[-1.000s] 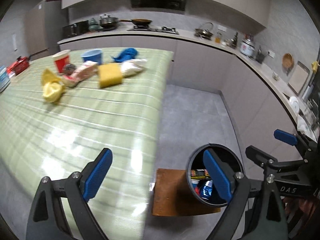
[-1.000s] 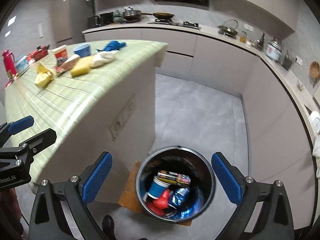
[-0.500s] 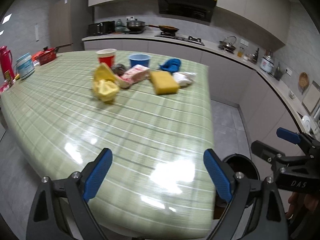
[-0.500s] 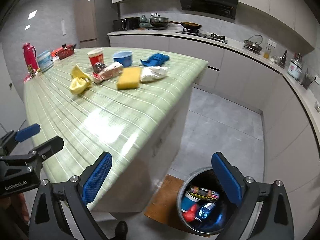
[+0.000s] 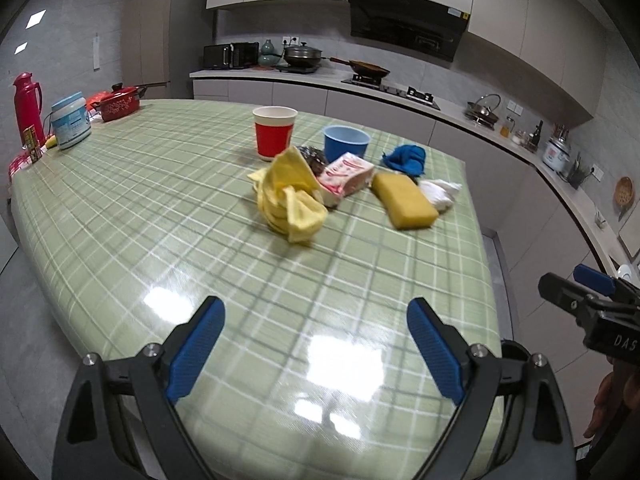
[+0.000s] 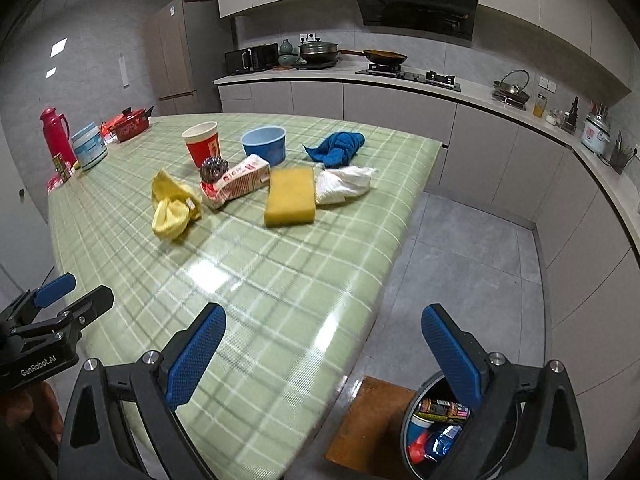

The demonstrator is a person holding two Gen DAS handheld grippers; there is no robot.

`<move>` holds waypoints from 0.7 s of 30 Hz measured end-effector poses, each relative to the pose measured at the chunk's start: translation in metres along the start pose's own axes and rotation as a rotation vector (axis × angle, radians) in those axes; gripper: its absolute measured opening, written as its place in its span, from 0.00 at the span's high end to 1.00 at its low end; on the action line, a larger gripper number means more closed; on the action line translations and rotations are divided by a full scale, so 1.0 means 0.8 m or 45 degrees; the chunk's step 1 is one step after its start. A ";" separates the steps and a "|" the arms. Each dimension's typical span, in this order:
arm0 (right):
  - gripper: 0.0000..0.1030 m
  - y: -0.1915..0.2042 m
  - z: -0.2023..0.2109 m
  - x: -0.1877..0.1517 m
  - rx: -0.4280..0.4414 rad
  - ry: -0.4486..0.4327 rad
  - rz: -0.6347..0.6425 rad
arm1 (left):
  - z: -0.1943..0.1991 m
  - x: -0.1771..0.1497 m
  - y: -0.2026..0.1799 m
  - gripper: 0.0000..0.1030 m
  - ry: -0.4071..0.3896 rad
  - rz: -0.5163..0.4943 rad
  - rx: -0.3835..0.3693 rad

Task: Collect trash
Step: 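Move both open grippers back toward the table items, then grasp the yellow cloth with the left gripper while the right gripper grasps the yellow sponge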

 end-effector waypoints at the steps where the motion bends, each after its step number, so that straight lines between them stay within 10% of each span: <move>1: 0.05 0.003 -0.003 0.004 -0.002 -0.001 -0.002 | -0.002 0.002 0.002 0.10 0.001 -0.001 -0.004; 21: 0.21 0.027 -0.080 0.086 0.034 0.039 -0.041 | -0.071 0.075 0.020 0.10 0.039 -0.051 -0.054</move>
Point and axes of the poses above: each gripper's, at about its wrist camera, not at the fingertips, and z roughly against the way its jaws point, y to its left, x to its top, the point moved 5 cm from there along -z, roughly the way its jaws point, and after that the axes turned 10 degrees about y, right-handed, at the moved point
